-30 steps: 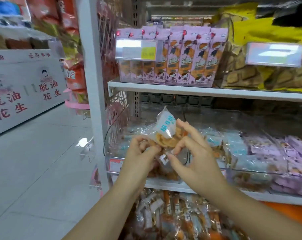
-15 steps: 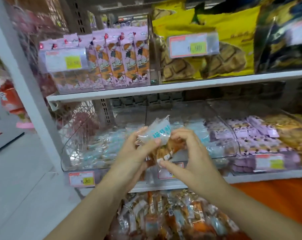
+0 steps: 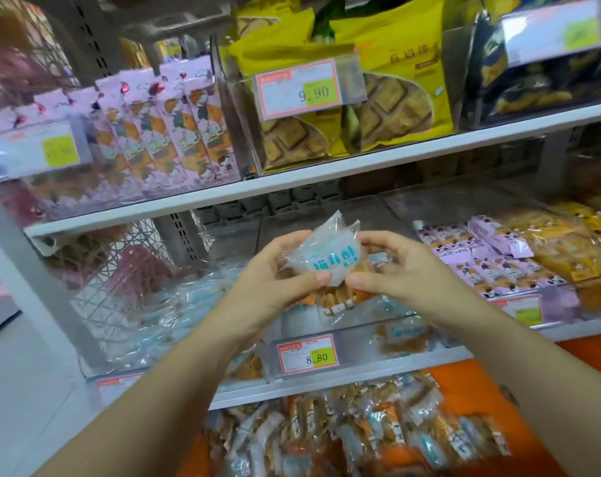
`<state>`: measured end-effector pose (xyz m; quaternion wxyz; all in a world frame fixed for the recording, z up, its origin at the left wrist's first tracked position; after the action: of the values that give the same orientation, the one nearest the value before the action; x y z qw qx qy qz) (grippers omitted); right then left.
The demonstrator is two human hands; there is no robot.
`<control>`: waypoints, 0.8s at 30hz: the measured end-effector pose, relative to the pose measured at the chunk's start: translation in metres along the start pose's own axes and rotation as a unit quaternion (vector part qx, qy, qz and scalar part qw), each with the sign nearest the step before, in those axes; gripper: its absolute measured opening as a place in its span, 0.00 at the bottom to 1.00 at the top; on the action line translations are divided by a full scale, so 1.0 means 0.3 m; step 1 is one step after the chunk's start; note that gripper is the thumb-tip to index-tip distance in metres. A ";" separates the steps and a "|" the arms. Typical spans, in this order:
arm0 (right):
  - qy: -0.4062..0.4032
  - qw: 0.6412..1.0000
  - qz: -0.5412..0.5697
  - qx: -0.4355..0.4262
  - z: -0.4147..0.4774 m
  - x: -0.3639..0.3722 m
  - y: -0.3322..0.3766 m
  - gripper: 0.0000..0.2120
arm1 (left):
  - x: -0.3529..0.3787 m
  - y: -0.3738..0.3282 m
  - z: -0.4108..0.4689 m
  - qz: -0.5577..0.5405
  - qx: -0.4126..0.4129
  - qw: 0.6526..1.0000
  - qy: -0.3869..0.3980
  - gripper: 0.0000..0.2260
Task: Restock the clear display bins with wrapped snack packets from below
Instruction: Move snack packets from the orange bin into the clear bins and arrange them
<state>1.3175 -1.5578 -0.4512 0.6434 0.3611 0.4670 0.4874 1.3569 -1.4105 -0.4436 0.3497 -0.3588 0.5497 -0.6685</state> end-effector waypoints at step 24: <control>-0.112 0.932 -0.334 0.090 -0.004 -0.282 -0.141 0.23 | -0.046 0.218 0.231 0.582 -0.116 0.803 0.057 0.33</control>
<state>1.3212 -1.6507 -0.4694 0.7818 0.2932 0.5274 0.1570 1.4283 -1.4419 -0.4998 0.5973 0.0296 0.7474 -0.2894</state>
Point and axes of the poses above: each hand's wrist, its own z-axis towards the middle knuckle, its own x-axis out of the palm, y = z × x, the point moved 9 cm from there along z, towards the middle knuckle, and after that the axes turned 11 degrees about -z, right-handed, at the moved point
